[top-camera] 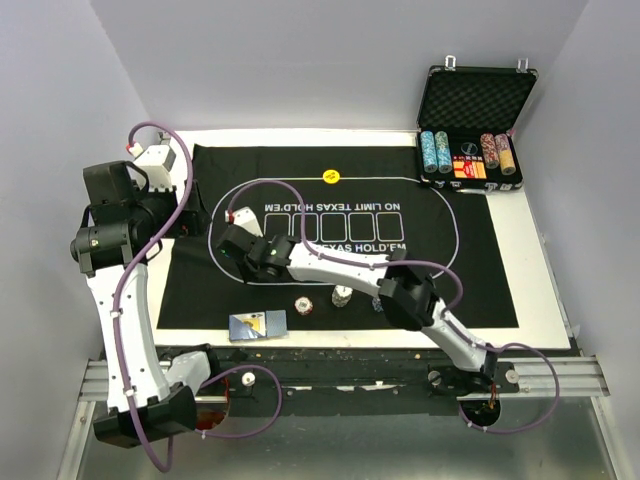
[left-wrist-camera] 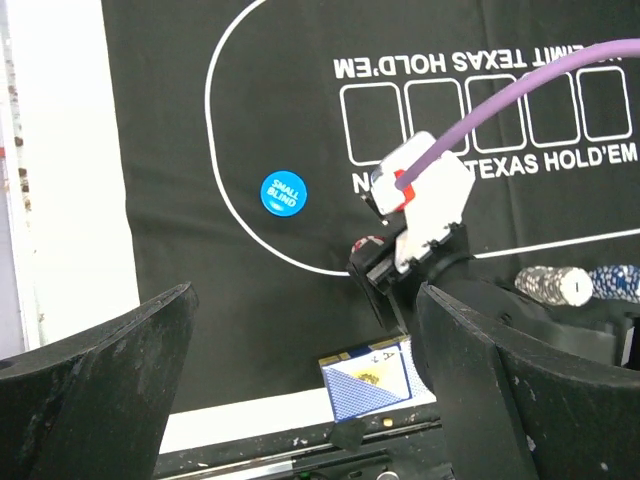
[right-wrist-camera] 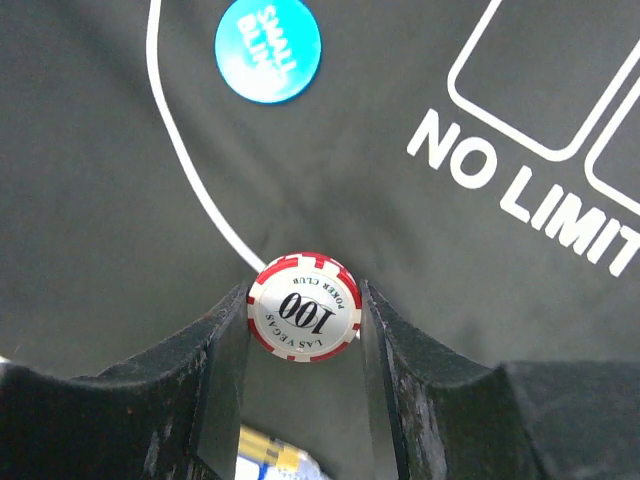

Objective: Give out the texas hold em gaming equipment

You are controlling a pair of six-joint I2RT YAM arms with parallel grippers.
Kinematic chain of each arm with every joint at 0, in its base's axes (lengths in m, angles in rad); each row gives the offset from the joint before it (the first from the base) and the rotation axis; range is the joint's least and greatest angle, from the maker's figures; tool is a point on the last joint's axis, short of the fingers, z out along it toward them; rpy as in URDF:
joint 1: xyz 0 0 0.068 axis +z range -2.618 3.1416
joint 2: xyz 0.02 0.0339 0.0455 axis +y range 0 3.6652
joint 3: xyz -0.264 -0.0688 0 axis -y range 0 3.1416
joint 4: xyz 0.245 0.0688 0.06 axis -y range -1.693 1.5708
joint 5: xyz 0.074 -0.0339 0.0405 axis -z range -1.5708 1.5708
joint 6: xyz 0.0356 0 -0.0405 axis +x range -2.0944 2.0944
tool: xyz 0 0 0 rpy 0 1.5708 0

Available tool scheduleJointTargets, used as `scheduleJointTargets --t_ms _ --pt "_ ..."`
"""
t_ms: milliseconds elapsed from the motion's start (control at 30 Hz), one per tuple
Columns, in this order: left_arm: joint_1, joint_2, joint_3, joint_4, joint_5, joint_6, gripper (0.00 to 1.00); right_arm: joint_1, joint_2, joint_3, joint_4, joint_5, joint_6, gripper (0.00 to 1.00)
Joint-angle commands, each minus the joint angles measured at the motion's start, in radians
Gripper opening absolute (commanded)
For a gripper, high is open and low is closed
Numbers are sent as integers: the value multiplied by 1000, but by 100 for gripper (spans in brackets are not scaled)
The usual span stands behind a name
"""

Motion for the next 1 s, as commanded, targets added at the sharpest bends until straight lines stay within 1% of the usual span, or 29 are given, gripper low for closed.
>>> scheduleJointTargets --t_ms 0,100,233,300,367,400,533,600,633,733,800,900,967 --pt "42 22 40 -13 -34 -36 99 -29 120 150 -14 -35 -61 43" --pt "57 27 42 -13 -26 -33 99 -46 180 215 -1 -49 -70 43" --pt "67 24 37 -13 -8 -19 99 -69 228 241 34 -81 -76 42" --pt "68 24 34 -11 0 -13 99 -75 246 253 39 -95 -79 44" --pt "68 23 37 -14 1 -8 99 -77 257 265 37 -101 -81 50" --pt "68 23 37 -13 1 -5 99 -75 259 266 34 -104 -84 57" --pt "70 19 27 -11 7 0 99 -75 246 258 34 -112 -93 77" --pt "70 18 17 -10 14 0 99 -75 233 250 34 -106 -98 84" --pt "70 15 13 -8 15 0 99 -75 222 249 34 -104 -99 87" --pt "70 9 11 -5 26 -2 99 -75 165 243 16 -78 -104 88" --pt "71 10 13 -7 29 0 99 -75 102 211 10 -63 -109 89" --pt "73 10 14 -10 27 7 99 -75 -28 91 10 -41 -98 89" --pt "74 10 14 -11 32 12 99 -74 -111 -10 5 -37 -66 92"
